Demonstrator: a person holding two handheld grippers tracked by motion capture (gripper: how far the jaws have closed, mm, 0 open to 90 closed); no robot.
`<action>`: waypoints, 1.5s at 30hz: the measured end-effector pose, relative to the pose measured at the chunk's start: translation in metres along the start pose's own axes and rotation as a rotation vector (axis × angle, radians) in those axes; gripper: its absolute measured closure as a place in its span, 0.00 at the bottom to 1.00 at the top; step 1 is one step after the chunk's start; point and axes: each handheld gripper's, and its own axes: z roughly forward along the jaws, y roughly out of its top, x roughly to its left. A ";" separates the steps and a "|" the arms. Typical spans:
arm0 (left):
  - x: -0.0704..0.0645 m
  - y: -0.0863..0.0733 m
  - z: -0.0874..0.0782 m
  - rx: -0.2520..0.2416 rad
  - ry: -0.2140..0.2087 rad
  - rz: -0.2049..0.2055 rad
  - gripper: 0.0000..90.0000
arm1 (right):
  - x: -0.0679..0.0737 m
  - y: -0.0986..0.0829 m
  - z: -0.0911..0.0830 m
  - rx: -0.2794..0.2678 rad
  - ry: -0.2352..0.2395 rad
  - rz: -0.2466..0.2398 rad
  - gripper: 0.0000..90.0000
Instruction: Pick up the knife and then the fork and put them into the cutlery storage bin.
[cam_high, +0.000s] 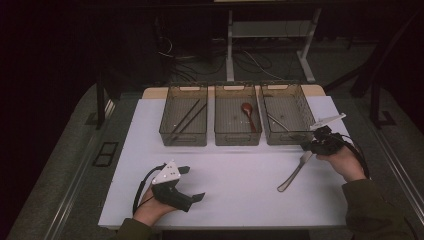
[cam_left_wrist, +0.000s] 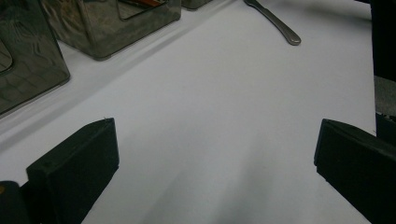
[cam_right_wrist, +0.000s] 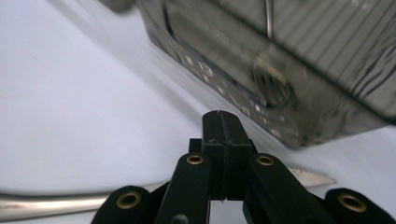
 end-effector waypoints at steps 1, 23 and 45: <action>0.000 0.000 0.000 0.000 0.000 0.000 0.00 | -0.001 -0.001 0.004 0.009 -0.004 -0.005 0.99; 0.000 0.000 0.001 0.005 -0.003 0.000 0.00 | -0.005 -0.004 0.019 0.110 -0.049 -0.023 0.99; -0.001 0.000 0.002 0.006 -0.005 -0.002 0.00 | -0.004 -0.043 -0.013 0.197 0.045 -0.010 0.99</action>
